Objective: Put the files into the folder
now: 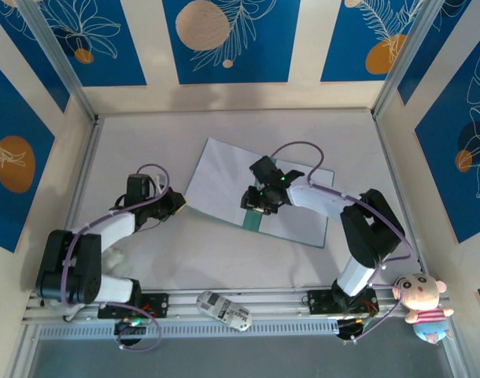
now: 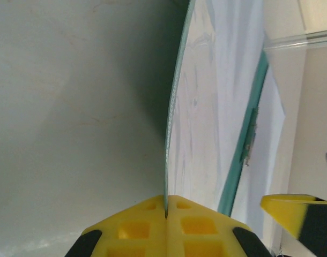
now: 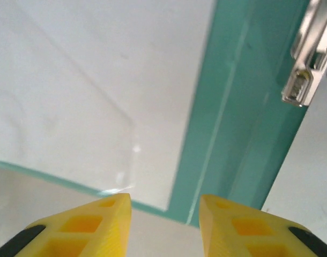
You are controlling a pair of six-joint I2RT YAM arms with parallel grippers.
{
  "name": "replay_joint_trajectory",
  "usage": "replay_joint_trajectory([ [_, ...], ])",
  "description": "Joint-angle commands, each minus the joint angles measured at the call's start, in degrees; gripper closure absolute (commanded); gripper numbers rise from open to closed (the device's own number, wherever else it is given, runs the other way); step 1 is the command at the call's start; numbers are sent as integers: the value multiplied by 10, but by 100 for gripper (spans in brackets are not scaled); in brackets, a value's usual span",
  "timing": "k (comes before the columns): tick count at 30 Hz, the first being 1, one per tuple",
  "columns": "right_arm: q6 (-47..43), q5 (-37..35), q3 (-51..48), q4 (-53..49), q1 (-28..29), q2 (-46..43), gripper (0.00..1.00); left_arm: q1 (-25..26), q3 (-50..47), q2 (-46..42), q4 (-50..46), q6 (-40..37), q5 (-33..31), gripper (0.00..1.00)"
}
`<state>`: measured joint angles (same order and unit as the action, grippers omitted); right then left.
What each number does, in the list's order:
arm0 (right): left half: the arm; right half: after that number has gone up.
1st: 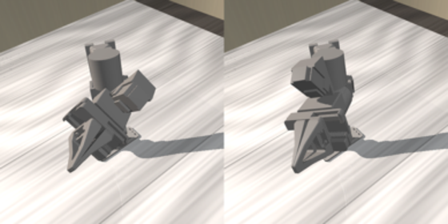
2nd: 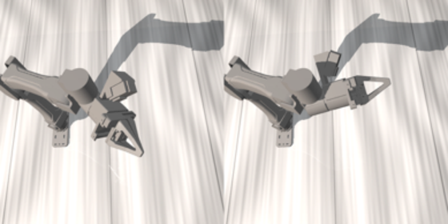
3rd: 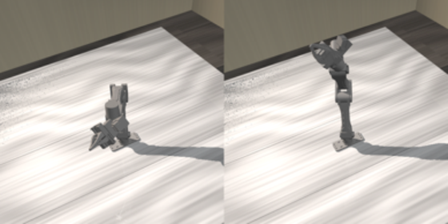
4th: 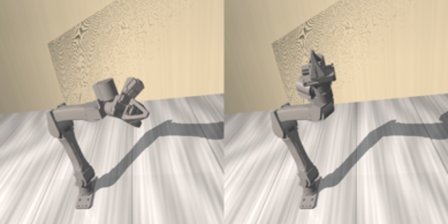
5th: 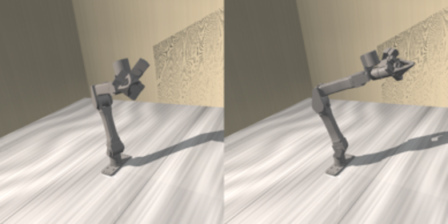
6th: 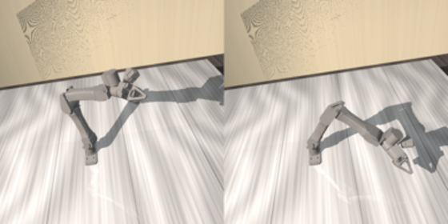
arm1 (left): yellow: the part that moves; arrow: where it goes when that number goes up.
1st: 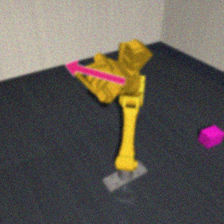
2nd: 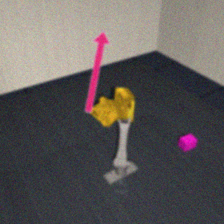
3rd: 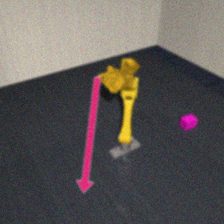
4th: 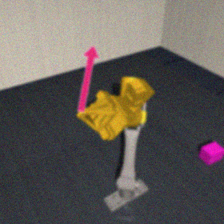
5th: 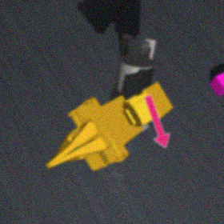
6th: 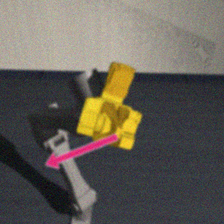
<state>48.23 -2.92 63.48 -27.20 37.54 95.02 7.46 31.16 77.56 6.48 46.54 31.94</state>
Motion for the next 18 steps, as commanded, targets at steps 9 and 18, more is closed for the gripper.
replay_joint_trajectory([
  [9,-8,53,22,-99,-43,-173,57,-11,146,-200,-297,-113,-109,99],
  [18,2,113,-61,-128,-139,-303,55,-1,287,-232,-479,-238,-207,100],
])
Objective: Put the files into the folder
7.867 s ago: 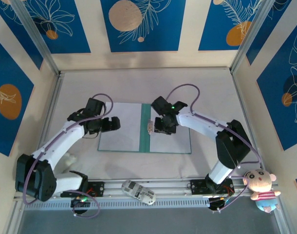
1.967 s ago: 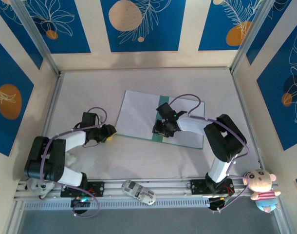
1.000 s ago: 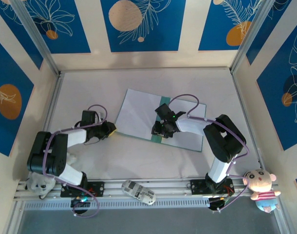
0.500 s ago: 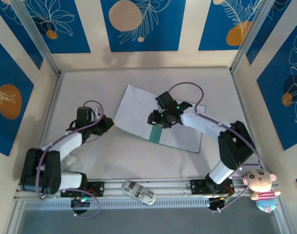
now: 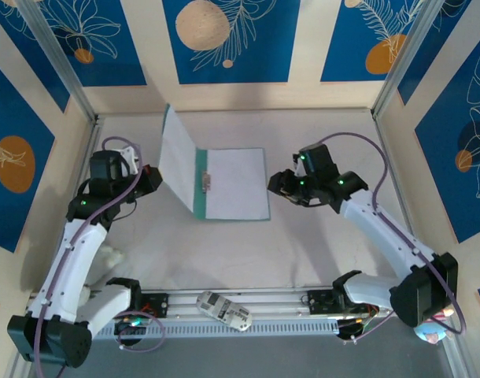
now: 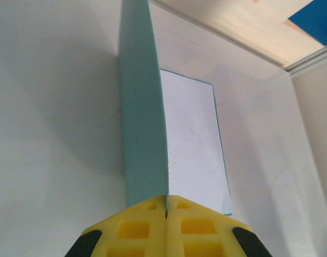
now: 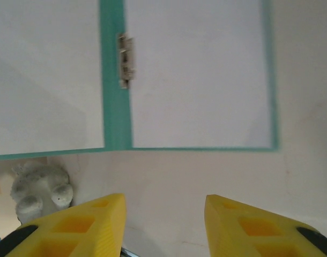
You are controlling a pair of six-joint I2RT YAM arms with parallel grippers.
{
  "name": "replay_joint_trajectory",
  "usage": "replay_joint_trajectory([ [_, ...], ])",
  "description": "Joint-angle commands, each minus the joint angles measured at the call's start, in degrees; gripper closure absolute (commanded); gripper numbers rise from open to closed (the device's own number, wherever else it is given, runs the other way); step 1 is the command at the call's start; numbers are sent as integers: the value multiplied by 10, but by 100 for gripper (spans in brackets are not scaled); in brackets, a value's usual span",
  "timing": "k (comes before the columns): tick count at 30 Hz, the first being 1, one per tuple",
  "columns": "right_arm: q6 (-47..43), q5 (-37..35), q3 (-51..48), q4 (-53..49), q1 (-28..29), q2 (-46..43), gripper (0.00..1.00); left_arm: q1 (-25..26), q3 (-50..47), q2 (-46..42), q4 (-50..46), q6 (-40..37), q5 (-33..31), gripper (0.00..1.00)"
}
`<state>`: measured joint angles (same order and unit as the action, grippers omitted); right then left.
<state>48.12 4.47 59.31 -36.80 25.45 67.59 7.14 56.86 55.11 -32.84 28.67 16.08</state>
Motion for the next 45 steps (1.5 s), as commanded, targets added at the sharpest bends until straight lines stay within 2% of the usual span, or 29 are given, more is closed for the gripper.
replay_joint_trajectory([
  [1,1,45,-28,-35,-30,-40,55,5,36,-8,-92,-66,-53,100],
  [9,-3,87,-63,-50,-87,-87,55,68,82,22,-140,-102,-107,100],
  [12,-4,95,-66,-55,-94,-90,55,130,94,37,-149,-105,-162,100],
  [14,-2,101,-70,-57,-99,-92,55,180,102,42,-156,-97,-221,100],
  [26,5,126,-87,-62,-128,-107,55,369,158,151,-190,-24,-377,100],
  [31,8,133,-98,-64,-141,-111,55,424,184,219,-187,24,-402,100],
  [35,7,138,-106,-64,-148,-113,55,459,199,281,-168,42,-391,100],
  [39,6,138,-115,-67,-153,-118,55,482,219,339,-161,63,-384,100],
  [45,6,145,-128,-62,-160,-122,55,498,235,421,-126,92,-340,100],
])
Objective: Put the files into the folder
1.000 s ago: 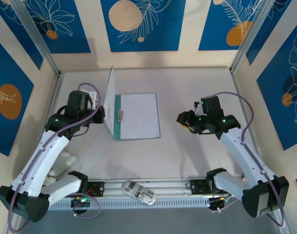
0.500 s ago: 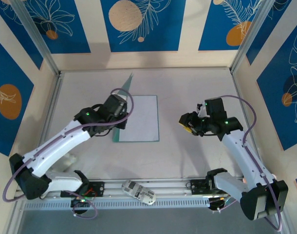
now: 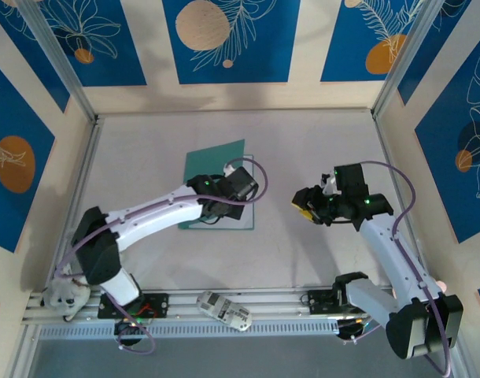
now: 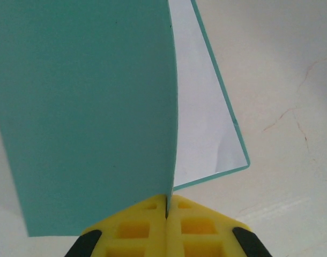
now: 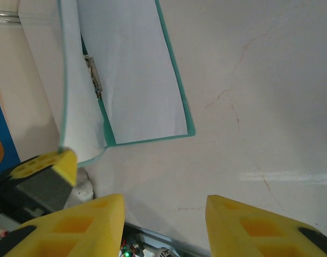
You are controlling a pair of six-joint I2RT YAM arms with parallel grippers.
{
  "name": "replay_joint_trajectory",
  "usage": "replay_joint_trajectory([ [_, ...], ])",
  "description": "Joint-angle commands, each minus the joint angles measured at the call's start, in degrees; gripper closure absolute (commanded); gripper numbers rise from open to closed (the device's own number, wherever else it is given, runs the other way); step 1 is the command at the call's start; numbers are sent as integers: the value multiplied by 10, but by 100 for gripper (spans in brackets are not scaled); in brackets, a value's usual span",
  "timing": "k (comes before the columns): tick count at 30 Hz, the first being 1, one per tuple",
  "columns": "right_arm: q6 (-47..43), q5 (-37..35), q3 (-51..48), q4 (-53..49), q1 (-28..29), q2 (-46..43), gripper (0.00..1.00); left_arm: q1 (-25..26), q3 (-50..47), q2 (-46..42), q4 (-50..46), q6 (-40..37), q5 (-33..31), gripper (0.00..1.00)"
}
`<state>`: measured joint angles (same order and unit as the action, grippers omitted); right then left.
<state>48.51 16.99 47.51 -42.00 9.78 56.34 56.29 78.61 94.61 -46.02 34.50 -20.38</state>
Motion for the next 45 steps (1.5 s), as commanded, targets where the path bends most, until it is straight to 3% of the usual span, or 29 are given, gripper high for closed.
replay_joint_trajectory([
  [1,1,21,-12,-9,-5,-10,55,8,20,38,12,37,33,100],
  [10,-6,26,-23,-17,-19,-25,55,24,58,127,53,50,78,100],
  [20,-12,25,-41,-23,-31,-40,55,28,72,149,67,40,96,98],
  [29,-13,27,-44,-16,-35,-39,55,30,69,109,57,15,100,68],
  [41,-22,21,-47,-7,-36,-43,55,26,23,-10,43,-18,56,54],
  [45,-45,-11,-44,-4,-36,-59,55,11,-19,-74,58,-50,-7,34],
])
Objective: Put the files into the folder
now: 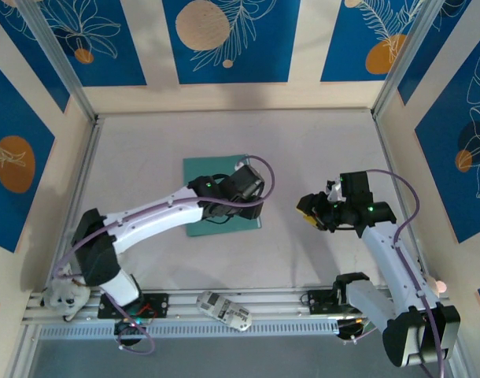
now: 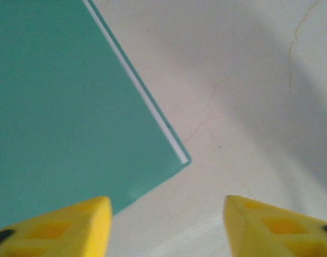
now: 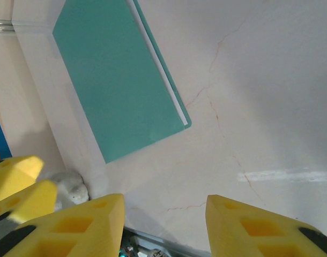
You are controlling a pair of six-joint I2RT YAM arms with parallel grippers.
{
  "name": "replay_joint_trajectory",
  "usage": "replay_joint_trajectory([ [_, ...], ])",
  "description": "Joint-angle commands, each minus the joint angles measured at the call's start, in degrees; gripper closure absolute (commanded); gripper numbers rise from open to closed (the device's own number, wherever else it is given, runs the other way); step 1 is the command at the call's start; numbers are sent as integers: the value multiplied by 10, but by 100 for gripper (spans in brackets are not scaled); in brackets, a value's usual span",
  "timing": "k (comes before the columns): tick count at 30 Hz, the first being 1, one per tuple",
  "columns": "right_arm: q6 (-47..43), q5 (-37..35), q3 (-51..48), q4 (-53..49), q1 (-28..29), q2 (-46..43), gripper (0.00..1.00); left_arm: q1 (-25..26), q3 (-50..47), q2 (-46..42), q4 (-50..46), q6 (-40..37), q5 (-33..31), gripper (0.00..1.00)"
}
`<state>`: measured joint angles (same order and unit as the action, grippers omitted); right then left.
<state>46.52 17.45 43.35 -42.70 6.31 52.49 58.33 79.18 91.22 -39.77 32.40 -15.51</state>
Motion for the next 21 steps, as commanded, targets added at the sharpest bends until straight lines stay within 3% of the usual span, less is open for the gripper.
replay_joint_trajectory([
  [1,-35,-29,-1,6,-2,-26,55,-18,-36,-59,1,-39,-68,31],
  [4,-65,-76,1,20,0,-45,50,-56,-79,-111,29,-75,-113,18],
  [6,-90,-110,-1,38,2,-56,46,-87,-110,-141,54,-107,-140,1],
  [10,-136,-188,-5,79,2,-58,37,-172,-214,-207,167,-194,-175,0],
  [15,-184,-311,-33,172,-1,-28,16,-313,-318,-242,295,-251,-163,0],
  [17,-218,-362,-64,243,-3,-11,8,-355,-371,-237,372,-290,-162,0],
  [21,-293,-409,-145,424,-10,35,1,-423,-442,-204,481,-318,-190,0],
])
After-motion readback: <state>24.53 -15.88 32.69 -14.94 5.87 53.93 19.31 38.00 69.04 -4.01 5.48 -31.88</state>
